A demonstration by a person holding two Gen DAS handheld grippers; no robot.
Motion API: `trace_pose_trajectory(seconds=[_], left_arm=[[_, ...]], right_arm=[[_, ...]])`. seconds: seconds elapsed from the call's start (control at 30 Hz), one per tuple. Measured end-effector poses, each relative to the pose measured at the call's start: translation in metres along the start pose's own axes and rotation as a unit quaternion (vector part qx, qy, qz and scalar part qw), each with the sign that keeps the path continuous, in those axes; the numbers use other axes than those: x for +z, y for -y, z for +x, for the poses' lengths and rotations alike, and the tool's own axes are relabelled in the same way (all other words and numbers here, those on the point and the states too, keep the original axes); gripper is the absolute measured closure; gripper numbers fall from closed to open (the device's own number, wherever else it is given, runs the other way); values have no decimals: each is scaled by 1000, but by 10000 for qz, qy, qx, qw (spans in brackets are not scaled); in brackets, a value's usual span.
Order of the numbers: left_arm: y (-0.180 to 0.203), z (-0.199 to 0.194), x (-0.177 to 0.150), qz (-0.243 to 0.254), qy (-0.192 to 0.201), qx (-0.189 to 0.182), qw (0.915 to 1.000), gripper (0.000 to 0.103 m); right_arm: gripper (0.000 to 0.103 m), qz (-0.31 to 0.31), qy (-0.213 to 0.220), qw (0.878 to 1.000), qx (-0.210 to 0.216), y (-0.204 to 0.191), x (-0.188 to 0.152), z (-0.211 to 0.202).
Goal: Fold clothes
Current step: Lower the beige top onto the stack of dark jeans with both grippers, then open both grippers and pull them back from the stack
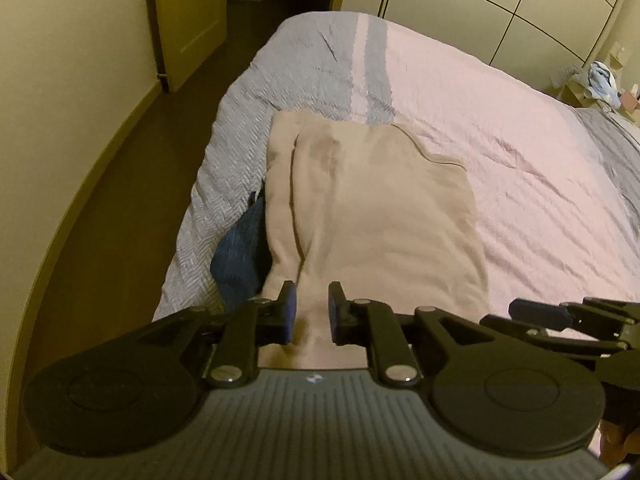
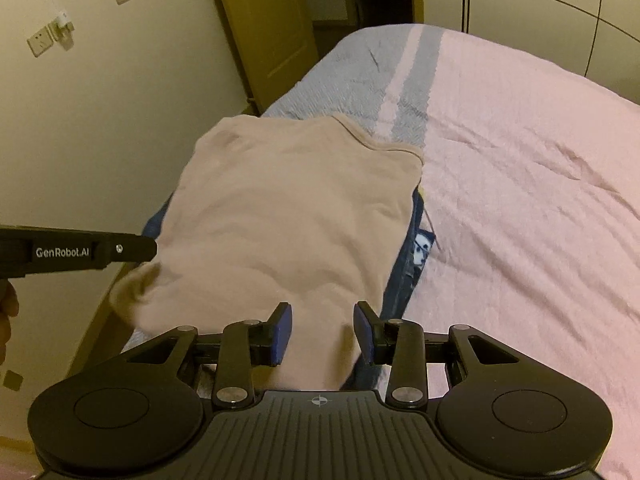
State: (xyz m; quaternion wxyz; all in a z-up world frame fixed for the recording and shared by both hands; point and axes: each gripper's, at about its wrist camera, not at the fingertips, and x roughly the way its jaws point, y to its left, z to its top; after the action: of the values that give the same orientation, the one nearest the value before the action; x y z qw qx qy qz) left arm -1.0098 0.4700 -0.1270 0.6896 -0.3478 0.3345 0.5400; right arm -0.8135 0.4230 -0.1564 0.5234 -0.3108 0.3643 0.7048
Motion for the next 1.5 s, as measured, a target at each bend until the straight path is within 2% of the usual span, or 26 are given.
trace_pose_trajectory(seconds=[0.17,0.23,0.4,0.53,0.73,0.9,0.97,1.13,1.3,1.5], left_arm=[[18,-32,-16,0,129,129,9998,75],[27,-44,-23,61,199,220,9995,72],[41,-71,-38,129,328,479,9982,63],[51,-86,-49,163,398,677,9968,60],[63,-96,-63,185,462,817,9954,56],[71,-96,-75,177,420,911,9948,53],[74,-97,-78,162,433,965,9943,47],[86,-100,-87,210,556,1350,9891,43],[99,-99,-90,-140,452,1257,9909,43],[147,-103,-104,-666,522,1632,9830,43]], right_arm=[[60,56,-21,10000,72,-1,-12,-21],[53,-14,98,9999,34,-5,-18,-33],[45,-151,374,9992,-26,-10,-31,-63],[40,-165,534,9984,-46,-11,-42,-84],[38,-109,747,9971,-125,-9,-57,-106],[37,31,695,9974,-196,-6,-68,-114],[37,109,680,9975,-130,-2,-71,-117],[37,197,577,9981,-93,9,-74,-121],[37,-29,493,9988,28,26,-76,-123],[37,-587,339,9974,245,67,-76,-129]])
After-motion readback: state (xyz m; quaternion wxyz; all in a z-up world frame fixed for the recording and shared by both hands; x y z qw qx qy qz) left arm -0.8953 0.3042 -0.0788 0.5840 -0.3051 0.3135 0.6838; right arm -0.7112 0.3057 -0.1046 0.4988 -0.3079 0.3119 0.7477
